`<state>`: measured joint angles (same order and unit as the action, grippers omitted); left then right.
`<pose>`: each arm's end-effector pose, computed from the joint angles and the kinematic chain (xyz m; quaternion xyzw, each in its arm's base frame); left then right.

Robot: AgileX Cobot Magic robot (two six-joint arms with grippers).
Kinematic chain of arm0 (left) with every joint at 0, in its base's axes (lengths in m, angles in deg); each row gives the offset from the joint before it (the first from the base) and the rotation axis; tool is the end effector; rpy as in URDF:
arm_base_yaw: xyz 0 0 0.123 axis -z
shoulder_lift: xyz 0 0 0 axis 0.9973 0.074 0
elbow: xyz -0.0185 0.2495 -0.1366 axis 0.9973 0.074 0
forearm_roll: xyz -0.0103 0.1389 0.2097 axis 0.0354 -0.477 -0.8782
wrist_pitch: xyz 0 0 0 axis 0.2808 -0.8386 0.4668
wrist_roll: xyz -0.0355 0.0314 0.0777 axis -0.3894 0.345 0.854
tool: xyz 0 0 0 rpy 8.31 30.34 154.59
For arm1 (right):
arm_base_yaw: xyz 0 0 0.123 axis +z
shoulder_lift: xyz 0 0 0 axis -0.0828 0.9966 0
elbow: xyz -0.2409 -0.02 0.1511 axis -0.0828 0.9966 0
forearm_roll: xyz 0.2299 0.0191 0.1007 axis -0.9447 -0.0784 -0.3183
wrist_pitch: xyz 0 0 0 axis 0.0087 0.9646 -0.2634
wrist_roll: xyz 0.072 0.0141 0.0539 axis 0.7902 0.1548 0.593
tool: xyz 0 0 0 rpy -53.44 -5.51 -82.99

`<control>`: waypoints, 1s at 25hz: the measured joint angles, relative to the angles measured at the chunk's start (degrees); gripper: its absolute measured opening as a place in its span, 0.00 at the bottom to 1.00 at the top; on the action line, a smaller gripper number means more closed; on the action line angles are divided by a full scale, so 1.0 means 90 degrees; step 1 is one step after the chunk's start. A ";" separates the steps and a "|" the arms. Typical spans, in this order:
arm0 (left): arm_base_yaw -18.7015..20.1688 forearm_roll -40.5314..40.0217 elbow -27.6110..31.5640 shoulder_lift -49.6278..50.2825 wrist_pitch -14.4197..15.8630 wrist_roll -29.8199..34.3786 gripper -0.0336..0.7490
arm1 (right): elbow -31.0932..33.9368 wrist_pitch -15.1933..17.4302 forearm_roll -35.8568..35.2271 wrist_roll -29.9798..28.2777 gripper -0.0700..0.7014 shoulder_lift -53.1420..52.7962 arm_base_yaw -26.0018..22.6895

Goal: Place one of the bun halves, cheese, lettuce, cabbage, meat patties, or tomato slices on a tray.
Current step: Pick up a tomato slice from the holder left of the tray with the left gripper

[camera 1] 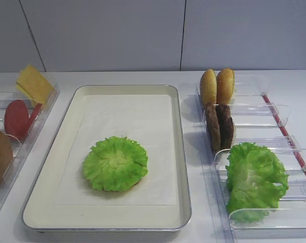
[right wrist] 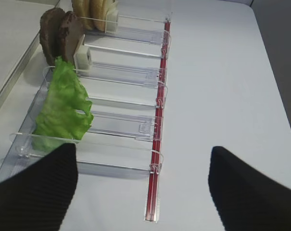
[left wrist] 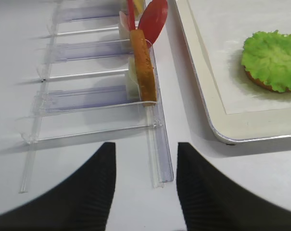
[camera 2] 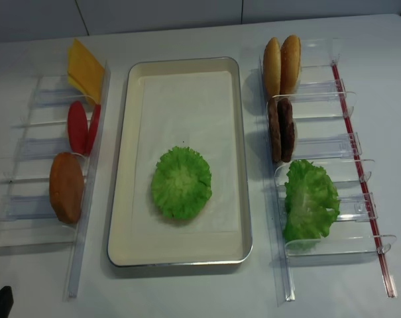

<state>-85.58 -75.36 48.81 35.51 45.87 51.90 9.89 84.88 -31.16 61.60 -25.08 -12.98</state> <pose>-0.0122 -0.0030 0.2663 0.0184 0.8803 -0.0104 0.4739 -0.0084 0.0231 0.2684 -0.0714 0.8662 0.0266 0.4939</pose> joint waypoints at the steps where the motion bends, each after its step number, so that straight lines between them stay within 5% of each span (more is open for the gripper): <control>1: 0.0000 0.0000 0.0000 0.0000 0.0000 0.0000 0.41 | 0.0000 0.0000 0.0000 0.0000 0.82 0.0000 0.0000; 17: 0.0000 0.0750 -0.0131 0.0072 -0.0056 0.0434 0.41 | 0.0000 0.0000 0.0000 0.0000 0.82 0.0000 0.0000; 25: 0.0000 0.0974 -0.0891 0.2437 -0.0421 0.0580 0.41 | 0.0000 0.0006 -0.0022 0.0002 0.82 0.0000 -0.0054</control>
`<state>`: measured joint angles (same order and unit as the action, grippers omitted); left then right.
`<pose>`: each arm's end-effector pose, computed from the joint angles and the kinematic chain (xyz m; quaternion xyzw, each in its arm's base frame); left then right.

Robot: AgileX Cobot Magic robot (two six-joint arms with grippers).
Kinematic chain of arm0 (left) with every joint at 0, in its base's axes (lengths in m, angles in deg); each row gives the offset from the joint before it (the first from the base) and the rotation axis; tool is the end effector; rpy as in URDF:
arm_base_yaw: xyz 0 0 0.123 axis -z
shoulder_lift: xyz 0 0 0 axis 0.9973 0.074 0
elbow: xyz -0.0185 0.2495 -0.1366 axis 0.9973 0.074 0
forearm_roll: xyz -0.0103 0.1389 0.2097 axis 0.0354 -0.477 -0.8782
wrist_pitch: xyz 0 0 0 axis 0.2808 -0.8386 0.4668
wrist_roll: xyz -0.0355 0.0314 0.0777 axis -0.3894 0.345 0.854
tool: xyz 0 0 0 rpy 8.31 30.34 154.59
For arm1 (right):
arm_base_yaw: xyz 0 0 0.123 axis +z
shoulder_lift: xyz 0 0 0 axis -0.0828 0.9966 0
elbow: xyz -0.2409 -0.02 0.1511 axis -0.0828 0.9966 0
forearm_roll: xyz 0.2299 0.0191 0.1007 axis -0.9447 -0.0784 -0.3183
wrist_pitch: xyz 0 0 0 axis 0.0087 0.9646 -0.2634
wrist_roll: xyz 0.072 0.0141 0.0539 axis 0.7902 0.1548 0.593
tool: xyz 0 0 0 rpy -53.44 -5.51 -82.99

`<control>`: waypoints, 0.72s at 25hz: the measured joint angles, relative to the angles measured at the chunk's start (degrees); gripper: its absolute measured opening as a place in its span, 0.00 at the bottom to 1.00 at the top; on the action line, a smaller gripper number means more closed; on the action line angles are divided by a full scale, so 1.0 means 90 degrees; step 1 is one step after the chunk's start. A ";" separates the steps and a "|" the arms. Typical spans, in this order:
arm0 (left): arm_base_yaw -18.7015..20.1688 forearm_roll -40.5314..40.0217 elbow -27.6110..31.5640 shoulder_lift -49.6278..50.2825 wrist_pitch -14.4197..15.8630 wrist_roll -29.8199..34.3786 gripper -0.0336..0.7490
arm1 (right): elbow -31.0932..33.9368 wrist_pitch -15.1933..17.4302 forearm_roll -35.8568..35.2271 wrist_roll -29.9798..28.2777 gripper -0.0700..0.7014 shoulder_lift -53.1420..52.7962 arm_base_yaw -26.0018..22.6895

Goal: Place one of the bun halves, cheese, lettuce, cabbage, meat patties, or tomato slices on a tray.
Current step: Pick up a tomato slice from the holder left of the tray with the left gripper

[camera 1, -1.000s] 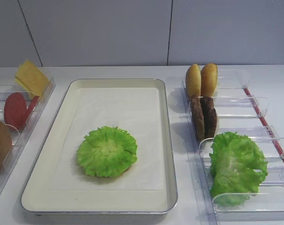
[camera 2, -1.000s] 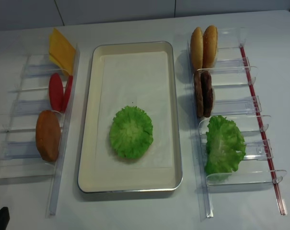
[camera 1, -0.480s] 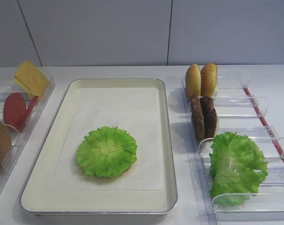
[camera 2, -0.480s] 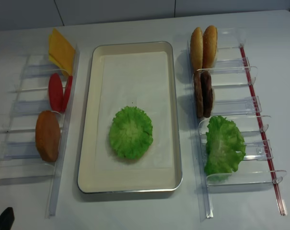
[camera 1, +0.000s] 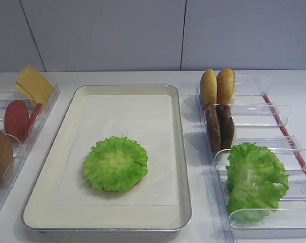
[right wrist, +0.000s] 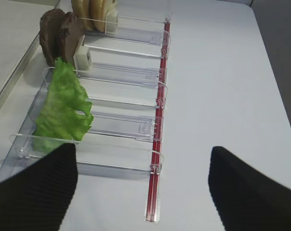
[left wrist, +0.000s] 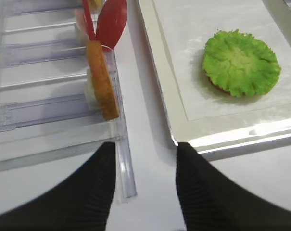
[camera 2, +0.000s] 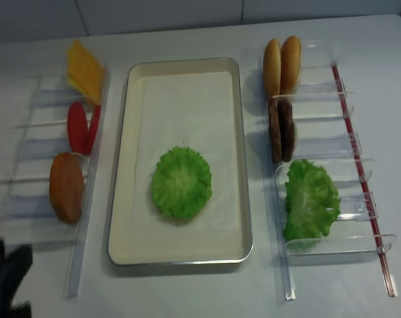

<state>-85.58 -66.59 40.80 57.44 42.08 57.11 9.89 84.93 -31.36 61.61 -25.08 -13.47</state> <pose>0.0431 -0.0155 0.3067 0.0540 0.9134 -0.0700 0.3974 -0.0082 0.0235 0.2684 -0.0678 0.8665 0.0263 0.4939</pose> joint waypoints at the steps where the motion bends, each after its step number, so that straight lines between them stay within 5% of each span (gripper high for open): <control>1: 0.0000 0.0061 -0.0162 0.0338 -0.0101 0.0013 0.41 | 0.0000 0.0000 0.0000 0.0000 0.82 0.0000 0.0000; 7: 0.0000 0.0173 -0.1236 0.2531 -0.0651 0.0576 0.41 | 0.0000 0.0000 0.0000 0.0000 0.82 0.0000 0.0000; 18: 0.0641 -0.0089 -0.3075 0.5925 -0.0694 0.0675 0.44 | 0.0000 0.0000 0.0000 0.0000 0.82 0.0000 0.0000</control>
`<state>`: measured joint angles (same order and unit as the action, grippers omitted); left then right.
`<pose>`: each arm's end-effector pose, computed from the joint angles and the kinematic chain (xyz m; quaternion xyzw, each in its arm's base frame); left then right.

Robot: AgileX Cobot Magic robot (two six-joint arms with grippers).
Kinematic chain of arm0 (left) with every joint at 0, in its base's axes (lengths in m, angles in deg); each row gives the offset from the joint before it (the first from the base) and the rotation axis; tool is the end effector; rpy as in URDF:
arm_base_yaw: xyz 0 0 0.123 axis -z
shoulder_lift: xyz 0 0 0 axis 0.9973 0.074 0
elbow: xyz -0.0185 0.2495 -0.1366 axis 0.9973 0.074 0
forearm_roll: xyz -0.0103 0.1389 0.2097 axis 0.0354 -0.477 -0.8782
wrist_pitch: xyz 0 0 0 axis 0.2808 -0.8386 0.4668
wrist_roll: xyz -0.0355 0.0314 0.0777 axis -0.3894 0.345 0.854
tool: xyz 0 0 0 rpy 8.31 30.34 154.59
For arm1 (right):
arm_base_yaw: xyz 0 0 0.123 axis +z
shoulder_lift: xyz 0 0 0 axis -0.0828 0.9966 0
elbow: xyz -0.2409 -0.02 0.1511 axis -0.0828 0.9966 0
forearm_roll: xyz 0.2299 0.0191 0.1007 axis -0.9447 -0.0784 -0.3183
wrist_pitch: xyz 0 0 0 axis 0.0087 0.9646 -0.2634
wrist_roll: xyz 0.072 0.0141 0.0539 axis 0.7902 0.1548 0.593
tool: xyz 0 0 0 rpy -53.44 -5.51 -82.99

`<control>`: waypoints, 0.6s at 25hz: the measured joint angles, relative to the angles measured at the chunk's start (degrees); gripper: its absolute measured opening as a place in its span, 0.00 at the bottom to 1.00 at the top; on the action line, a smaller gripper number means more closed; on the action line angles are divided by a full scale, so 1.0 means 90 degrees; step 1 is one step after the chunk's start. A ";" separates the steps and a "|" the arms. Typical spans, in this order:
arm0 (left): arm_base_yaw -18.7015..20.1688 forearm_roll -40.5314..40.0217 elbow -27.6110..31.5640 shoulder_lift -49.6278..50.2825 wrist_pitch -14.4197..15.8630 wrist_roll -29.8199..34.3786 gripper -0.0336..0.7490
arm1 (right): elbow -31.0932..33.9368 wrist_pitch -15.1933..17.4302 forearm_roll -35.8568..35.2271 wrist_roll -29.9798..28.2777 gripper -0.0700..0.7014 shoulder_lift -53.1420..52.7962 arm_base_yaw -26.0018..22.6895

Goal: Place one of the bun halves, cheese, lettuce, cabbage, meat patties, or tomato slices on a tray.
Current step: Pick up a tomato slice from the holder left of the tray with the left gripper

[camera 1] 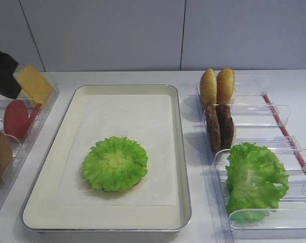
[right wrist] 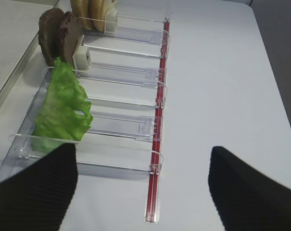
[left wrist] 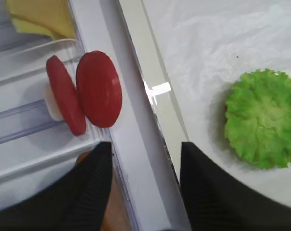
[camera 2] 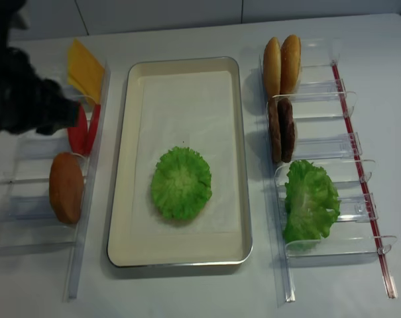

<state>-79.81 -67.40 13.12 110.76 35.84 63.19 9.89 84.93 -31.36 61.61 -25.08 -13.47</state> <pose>0.2514 -0.0396 0.3242 0.1338 0.9597 -0.0676 0.2376 -0.0082 0.0235 0.2684 -0.0678 0.8665 0.0263 0.4939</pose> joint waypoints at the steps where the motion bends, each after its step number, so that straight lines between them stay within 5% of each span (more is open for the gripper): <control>1: 0.0258 -0.0364 -0.0310 0.0529 0.0040 -0.0354 0.47 | 0.0000 0.0000 0.0000 0.0000 0.82 0.0000 0.0000; 8: 0.0682 -0.1534 -0.1330 0.2047 0.0647 -0.1421 0.48 | 0.0000 0.0000 0.0000 0.0000 0.82 0.0000 0.0000; 15: 0.0745 -0.1675 -0.1939 0.3023 0.0917 -0.1576 0.48 | 0.0000 0.0000 0.0000 0.0000 0.82 0.0000 0.0000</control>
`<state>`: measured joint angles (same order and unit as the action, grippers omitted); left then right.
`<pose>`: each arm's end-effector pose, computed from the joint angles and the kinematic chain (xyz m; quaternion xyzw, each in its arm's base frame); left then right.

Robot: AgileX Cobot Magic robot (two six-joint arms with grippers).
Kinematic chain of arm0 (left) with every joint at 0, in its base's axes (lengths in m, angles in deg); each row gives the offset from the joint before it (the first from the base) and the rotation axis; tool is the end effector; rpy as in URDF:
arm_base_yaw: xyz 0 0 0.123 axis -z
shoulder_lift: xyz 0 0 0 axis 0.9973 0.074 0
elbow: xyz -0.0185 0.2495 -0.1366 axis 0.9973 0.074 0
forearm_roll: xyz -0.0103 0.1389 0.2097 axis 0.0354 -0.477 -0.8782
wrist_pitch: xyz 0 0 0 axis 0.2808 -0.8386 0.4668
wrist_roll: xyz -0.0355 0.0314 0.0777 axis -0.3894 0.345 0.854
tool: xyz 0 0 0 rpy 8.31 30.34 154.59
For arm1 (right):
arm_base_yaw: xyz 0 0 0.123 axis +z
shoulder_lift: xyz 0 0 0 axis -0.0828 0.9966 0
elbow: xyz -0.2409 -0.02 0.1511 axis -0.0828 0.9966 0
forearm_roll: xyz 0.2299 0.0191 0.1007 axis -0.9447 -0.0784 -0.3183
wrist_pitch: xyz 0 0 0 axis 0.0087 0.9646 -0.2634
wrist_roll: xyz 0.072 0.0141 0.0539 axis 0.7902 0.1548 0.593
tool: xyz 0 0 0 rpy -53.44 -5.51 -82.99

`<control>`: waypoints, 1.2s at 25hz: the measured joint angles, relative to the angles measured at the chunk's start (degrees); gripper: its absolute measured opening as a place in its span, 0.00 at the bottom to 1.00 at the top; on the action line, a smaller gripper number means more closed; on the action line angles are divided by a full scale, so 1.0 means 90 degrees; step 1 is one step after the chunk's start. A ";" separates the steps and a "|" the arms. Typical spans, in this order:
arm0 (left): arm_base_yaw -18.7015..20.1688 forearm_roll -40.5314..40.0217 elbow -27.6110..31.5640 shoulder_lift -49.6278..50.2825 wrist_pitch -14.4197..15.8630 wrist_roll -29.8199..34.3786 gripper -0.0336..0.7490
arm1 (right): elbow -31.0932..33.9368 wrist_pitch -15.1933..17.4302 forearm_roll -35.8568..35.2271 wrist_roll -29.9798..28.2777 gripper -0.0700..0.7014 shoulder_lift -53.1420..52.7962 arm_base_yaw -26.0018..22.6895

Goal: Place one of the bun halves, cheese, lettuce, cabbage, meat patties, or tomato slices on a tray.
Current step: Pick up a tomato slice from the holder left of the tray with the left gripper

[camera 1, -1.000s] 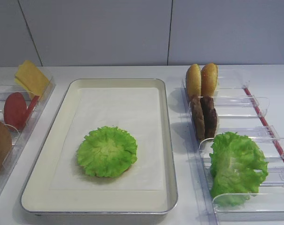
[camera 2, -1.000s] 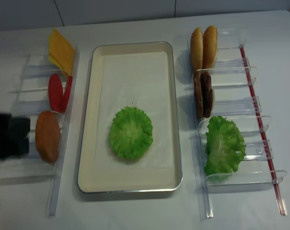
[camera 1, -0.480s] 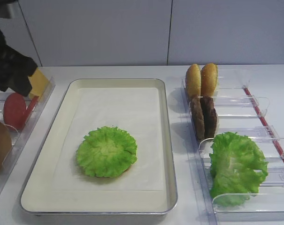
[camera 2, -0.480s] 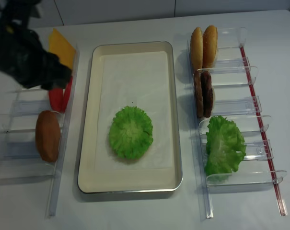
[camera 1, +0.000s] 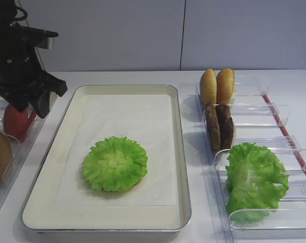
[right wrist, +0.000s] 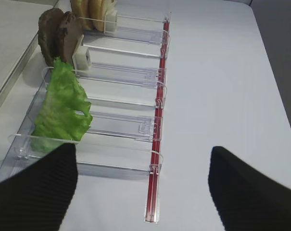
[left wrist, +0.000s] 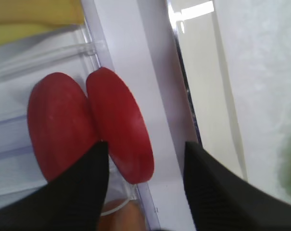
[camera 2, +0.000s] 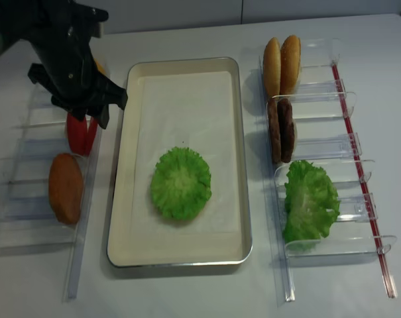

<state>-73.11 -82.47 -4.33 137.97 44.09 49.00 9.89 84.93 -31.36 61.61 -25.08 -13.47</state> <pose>0.3495 -0.0709 0.2585 0.1164 0.9892 0.0320 0.0829 -0.0082 0.0235 0.2684 -0.0678 0.8665 0.0263 0.4939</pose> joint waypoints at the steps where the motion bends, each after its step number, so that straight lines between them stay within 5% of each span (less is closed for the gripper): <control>1: 0.0009 -0.0014 -0.0014 0.0081 0.0003 0.0000 0.48 | 0.0000 0.0000 0.0000 0.0000 0.82 0.0000 0.0000; 6: 0.0009 -0.0130 -0.0023 0.0317 0.0046 -0.0014 0.41 | 0.0000 0.0000 0.0000 0.0000 0.82 0.0000 0.0000; 12: 0.0009 -0.0376 -0.0086 0.0344 0.0212 -0.0016 0.12 | 0.0000 0.0000 0.0000 0.0000 0.82 0.0000 0.0000; 23: 0.0015 -0.0149 -0.0855 -0.0191 0.0468 0.0103 0.12 | 0.0000 0.0000 0.0000 0.0000 0.82 0.0000 0.0000; 30: 0.0015 0.2078 -0.0548 -0.1317 0.0520 0.0965 0.12 | 0.0000 0.0000 0.0000 0.0000 0.82 0.0000 0.0000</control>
<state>-72.97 -63.77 -9.26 126.12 48.76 57.68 9.89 84.93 -31.36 61.61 -25.08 -13.47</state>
